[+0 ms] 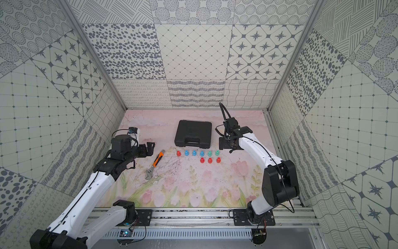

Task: Close the stamp cap
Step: Place the stamp at the center of the board, then reset both arms

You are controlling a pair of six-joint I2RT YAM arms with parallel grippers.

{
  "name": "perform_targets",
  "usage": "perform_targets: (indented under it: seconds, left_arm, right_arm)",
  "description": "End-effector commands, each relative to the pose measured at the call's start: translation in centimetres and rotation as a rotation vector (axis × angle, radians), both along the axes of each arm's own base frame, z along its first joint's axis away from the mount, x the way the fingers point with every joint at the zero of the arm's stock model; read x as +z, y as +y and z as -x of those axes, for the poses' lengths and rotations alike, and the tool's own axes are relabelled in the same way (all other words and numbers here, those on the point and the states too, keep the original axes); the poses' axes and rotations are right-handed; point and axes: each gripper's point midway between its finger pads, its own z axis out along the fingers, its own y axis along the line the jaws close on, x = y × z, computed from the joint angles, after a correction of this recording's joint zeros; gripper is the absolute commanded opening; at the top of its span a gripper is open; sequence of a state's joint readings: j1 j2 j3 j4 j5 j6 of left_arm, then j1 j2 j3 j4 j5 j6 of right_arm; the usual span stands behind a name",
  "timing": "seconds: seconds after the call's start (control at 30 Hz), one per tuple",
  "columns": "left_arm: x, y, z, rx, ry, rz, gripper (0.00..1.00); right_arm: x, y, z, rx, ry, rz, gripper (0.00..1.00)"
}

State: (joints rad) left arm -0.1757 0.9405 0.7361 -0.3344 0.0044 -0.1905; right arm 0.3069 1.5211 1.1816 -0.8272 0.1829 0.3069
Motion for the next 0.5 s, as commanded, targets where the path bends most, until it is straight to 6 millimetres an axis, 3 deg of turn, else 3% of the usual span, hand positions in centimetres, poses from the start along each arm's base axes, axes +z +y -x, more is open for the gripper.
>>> perform_targets:
  seconds: [0.0,0.27,0.37,0.47]
  left_arm:
    - [-0.4,3.2,-2.9,0.196,-0.131,-0.061,0.99]
    - [-5.6,6.4,-3.7,0.312,-0.21,-0.244,0.99]
    - [-7.2,6.7,-4.4,0.311,-0.216,-0.297,0.99]
    - [-8.2,6.0,-5.6,0.267,-0.22,-0.316,0.99]
  right_arm:
    - [0.9,-3.5,-2.4,-0.071,-0.197,0.056,1.0]
    - [-0.7,-7.6,-3.2,-0.094,-0.535,0.075,1.0]
    - [-2.2,-8.2,-3.0,-0.101,-0.593,0.086,1.0]
    - [-1.9,-8.2,-3.6,-0.078,-0.633,0.095,1.0]
